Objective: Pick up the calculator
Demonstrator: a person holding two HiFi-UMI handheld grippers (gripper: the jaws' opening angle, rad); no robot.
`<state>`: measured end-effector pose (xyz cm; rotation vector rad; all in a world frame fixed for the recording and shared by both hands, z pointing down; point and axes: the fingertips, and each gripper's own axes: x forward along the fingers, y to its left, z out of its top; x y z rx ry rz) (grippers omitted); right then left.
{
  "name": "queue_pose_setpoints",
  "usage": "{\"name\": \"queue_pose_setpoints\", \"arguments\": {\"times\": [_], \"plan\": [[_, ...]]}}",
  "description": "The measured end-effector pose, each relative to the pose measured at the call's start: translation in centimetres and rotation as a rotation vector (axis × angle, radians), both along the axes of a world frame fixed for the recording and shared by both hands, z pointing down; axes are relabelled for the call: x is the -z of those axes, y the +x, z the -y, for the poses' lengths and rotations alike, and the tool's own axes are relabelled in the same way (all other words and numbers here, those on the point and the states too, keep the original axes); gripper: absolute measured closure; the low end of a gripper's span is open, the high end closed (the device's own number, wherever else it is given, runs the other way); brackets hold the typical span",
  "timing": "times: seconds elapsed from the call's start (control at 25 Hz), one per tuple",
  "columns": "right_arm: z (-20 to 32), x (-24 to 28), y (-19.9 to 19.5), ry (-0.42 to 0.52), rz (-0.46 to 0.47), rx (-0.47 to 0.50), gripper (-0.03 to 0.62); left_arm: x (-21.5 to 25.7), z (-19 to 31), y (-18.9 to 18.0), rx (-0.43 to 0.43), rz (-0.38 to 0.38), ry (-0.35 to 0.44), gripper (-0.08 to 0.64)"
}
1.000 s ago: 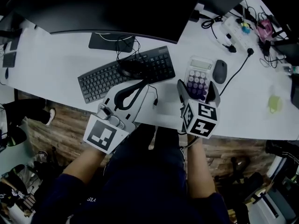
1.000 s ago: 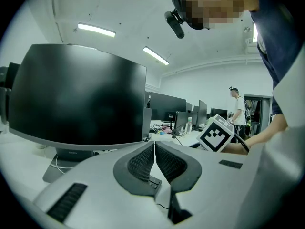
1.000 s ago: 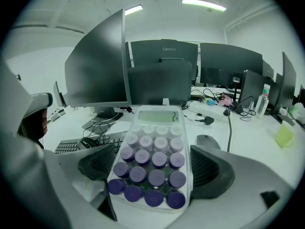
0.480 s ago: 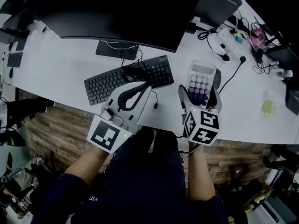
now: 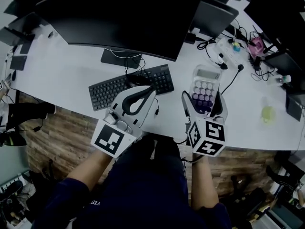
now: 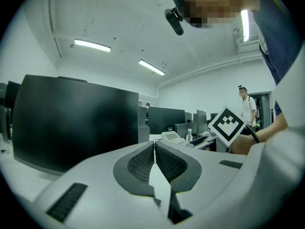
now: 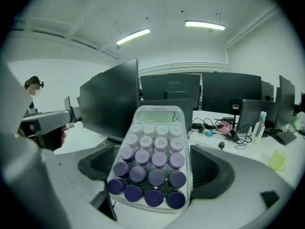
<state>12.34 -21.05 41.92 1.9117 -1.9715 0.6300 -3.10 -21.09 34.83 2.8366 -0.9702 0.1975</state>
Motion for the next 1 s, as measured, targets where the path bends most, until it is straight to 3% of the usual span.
{"name": "queue_pose_setpoints", "arguments": {"times": [1.0], "plan": [[-1.8, 9.1, 0.1, 0.177, -0.002, 0.013, 0.097, 4.8, -1.4, 0.4, -0.008, -0.016, 0.083, 0.526]]}}
